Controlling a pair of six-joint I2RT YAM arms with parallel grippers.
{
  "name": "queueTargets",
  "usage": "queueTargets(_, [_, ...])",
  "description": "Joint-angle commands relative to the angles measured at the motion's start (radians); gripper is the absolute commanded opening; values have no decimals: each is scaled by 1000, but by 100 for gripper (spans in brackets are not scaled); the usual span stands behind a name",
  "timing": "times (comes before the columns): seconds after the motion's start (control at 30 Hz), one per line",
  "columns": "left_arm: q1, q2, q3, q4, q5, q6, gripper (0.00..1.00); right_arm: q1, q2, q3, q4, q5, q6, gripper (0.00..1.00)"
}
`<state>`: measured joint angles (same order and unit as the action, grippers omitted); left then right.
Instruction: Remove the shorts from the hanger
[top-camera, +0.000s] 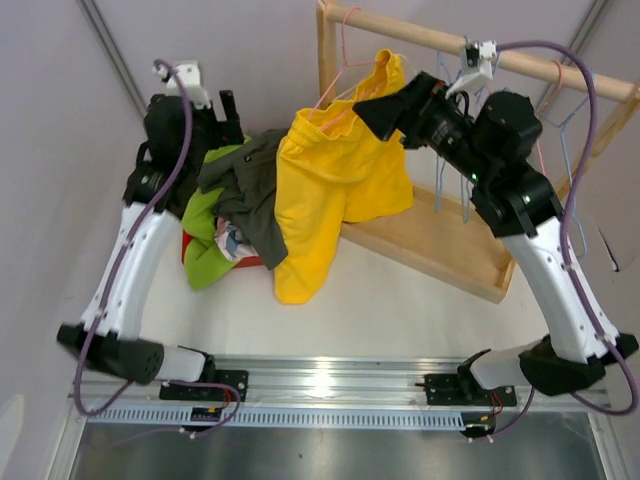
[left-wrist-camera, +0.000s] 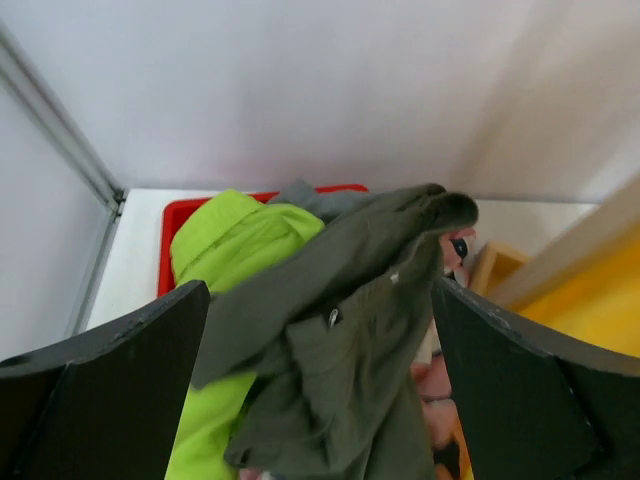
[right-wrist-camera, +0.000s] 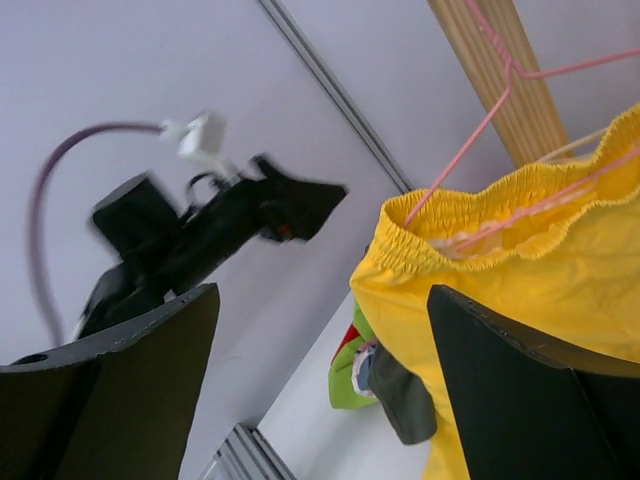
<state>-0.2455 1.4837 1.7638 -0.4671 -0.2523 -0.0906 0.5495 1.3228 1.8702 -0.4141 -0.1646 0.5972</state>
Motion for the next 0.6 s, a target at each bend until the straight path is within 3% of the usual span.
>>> queueTargets(0.0, [5,-252,-231,85,74,-23,99,10,113,102,50,31,-20,92])
queueTargets(0.1, [0,-436,-413,126,64,-27,99,18,212,148,90,62,-14,91])
queueTargets(0.13, [0,-488,-557,145,65,-64,99,24,237,186,93,74,-14,90])
queueTargets(0.23, [-1,-657,-726,199,105,-148,99,38,341,274,106,118,-17,90])
queueTargets(0.47, [-6,-754,-872,189,143,-166,98,72,550,495,75,196,-20,88])
queueTargets(0.57, [-6,-775,-894,203,153,-175,98,82,582,492,109,224,-17,86])
